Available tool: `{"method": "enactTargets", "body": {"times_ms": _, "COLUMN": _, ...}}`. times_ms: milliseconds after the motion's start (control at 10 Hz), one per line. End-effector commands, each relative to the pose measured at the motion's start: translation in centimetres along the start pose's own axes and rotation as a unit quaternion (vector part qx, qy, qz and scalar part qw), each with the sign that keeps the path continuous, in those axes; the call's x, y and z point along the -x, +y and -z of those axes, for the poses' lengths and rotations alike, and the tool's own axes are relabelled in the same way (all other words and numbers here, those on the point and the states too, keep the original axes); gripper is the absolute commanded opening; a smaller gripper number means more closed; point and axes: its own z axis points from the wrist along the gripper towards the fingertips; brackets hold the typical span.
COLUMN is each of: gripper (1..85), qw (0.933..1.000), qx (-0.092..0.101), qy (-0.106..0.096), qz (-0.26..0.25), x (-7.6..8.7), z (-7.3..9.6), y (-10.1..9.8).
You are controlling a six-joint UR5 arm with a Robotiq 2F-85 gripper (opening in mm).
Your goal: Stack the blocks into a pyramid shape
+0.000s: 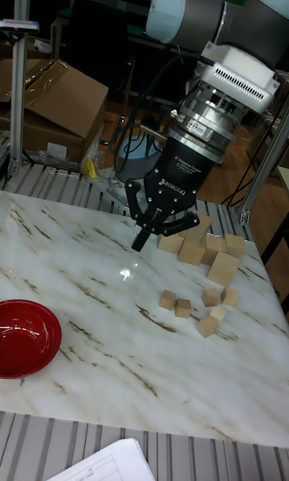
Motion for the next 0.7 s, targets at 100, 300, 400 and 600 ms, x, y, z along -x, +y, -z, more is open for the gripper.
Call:
{"method": "enactTargets", "body": {"times_ms": 100, "gripper": 1.0, "qw": 0.9977, "qx": -0.008, "qy": -0.048, "qz": -0.047, "x": 3.8, "z": 1.4, "y": 2.3}}
{"method": "enactTargets", "body": {"times_ms": 300, "gripper": 0.7, "qw": 0.9894, "qx": 0.024, "qy": -0.008, "qz": -0.143, "x": 2.0, "z": 0.9, "y": 5.3}}
{"method": "enactTargets", "body": {"times_ms": 400, "gripper": 1.0, "qw": 0.9845, "qx": 0.027, "qy": 0.019, "qz": -0.172, "x": 0.9, "z": 0.4, "y": 7.1}}
{"method": "enactTargets", "body": {"times_ms": 600, "gripper": 1.0, "qw": 0.9817, "qx": 0.045, "qy": 0.047, "qz": -0.179, "x": 0.4, "z": 0.4, "y": 8.3}}
